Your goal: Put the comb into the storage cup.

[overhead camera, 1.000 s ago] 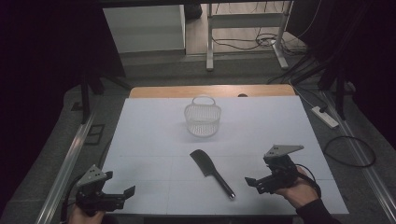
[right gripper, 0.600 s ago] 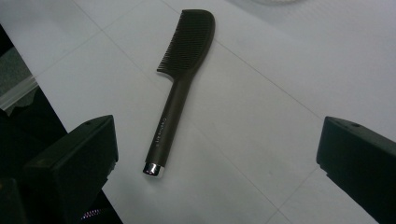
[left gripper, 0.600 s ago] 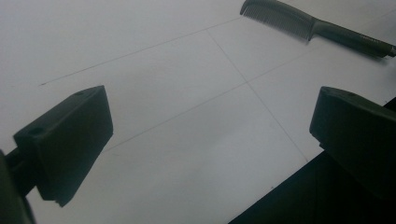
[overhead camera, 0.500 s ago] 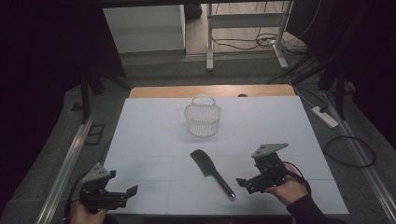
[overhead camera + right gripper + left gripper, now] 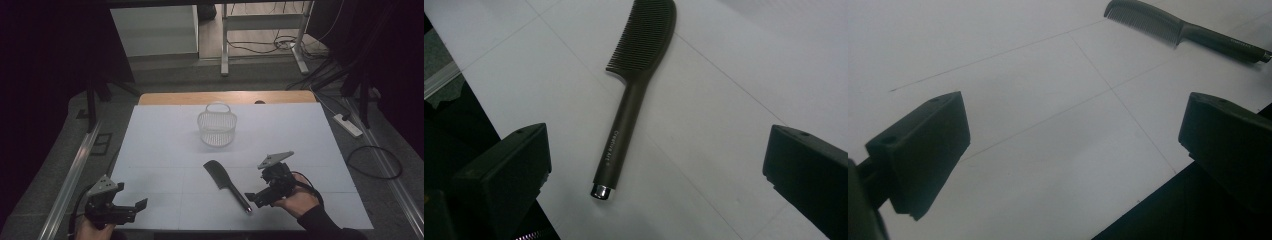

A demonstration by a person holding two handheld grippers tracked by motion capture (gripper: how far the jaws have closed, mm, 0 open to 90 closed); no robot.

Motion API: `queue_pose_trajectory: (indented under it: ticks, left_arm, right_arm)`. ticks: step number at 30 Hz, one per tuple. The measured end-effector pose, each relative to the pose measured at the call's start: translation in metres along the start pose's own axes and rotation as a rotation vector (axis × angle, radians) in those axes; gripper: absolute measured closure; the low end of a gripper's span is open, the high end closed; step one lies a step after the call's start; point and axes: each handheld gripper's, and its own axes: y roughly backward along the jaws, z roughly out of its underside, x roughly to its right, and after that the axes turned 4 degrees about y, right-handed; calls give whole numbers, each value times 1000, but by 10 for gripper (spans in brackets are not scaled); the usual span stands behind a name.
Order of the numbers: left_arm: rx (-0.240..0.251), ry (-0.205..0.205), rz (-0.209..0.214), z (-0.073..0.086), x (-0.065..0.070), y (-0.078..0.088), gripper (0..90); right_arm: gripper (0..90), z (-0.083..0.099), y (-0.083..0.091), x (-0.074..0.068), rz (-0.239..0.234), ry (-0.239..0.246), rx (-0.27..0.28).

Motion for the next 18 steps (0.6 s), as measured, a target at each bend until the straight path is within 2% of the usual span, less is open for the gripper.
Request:
queue_pose_trajectory:
  ticks: [8, 18]
  left_arm:
    - [6, 1, 3, 0, 0, 1, 8]
    - [6, 0, 5, 0, 0, 1, 8]
  right_arm:
    - [0, -12, -15, -9, -11, 41, -50]
    - [0, -23, -30, -19, -31, 73, -83]
